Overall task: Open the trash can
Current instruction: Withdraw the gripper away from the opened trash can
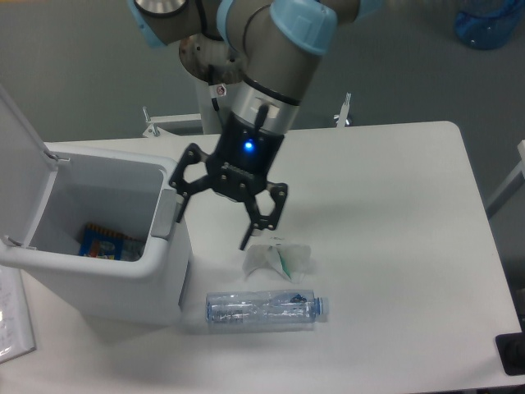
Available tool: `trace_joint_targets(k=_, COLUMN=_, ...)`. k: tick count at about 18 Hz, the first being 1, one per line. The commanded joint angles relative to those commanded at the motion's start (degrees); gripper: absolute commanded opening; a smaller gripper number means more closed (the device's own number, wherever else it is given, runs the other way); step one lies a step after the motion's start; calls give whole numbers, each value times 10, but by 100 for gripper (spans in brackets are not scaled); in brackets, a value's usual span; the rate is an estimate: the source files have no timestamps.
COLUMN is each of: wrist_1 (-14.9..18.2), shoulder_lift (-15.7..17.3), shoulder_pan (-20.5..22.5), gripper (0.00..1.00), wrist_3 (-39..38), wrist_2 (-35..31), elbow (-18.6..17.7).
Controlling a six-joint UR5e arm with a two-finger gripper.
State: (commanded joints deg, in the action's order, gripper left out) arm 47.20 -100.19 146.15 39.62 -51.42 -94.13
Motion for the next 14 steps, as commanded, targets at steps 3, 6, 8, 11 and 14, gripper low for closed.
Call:
trace_joint_targets(k=3, wrist_1=1, shoulder_lift=-15, shoulder_pan=47, gripper=100, wrist_3=84, wrist_2=-18, elbow=-7)
trace_joint_targets(k=6, wrist_1=1, shoulder_lift=-36, shoulder_pan=78, gripper=100, wrist_3=184, wrist_2=-107, elbow=-6)
trace_joint_targets(k=8, wrist_1=1, shoulder_lift=-55, shoulder_pan=94, gripper=100, wrist_3=236, wrist_2=-130, elbow=0)
trace_joint_targets(k=11, wrist_1=2, shoulder_lift=-83, shoulder_pan=118, gripper=100, wrist_3=285, wrist_2=-141, elbow=20)
trace_joint_targets(k=14, wrist_1=5, shoulder_lift=-125, shoulder_pan=126, gripper=100, wrist_3=342, wrist_2=-181, elbow=64)
